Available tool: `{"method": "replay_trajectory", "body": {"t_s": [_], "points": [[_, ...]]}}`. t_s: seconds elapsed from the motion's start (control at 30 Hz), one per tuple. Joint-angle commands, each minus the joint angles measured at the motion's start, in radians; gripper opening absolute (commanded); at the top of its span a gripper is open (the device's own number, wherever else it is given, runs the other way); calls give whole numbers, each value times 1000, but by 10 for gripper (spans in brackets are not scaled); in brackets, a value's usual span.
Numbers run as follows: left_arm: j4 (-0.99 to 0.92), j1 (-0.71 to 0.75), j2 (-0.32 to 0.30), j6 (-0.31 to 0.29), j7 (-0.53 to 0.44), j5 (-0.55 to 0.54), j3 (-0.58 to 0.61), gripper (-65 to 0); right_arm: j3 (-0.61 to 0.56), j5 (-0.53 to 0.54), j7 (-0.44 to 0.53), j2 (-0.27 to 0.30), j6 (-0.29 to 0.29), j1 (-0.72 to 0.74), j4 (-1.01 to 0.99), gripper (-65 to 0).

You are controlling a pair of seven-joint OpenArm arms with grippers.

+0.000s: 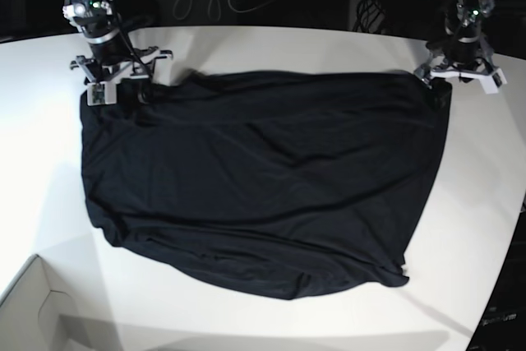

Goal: Layout the t-shirt on the table in an organized manner, then fold the t-shirt properly
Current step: 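Lift the collar edge with both grippers and drag it away from the hem, then pull the collar edge further apart and back with both grippers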

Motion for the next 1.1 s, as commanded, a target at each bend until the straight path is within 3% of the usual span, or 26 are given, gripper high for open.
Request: {"method": "replay_trajectory", "body": {"t_s": [0.0, 0.53, 0.6, 0.8, 0.9, 1.07], "points": [[12, -18, -10, -7, -21, 0, -3, -35, 4, 9, 24, 7, 1, 0, 16, -325], [-51, -56, -19, -7, -21, 0, 134, -52, 5, 9, 24, 2, 1, -7, 20, -323], [-51, -56, -19, -7, -21, 0, 144, -126, 5, 9, 26, 1, 1, -7, 20, -322], [-51, -56, -19, -7, -27, 0, 148, -487, 5, 11, 28, 1, 1, -7, 22, -317], [-51, -56, -19, -7, -23, 0, 141, -636, 7, 11, 26, 1, 0, -7, 36, -278], [-42, -50, -24, -7, -21, 0, 137, -650, 108, 12, 28, 1, 0, -21, 76, -248]]}}
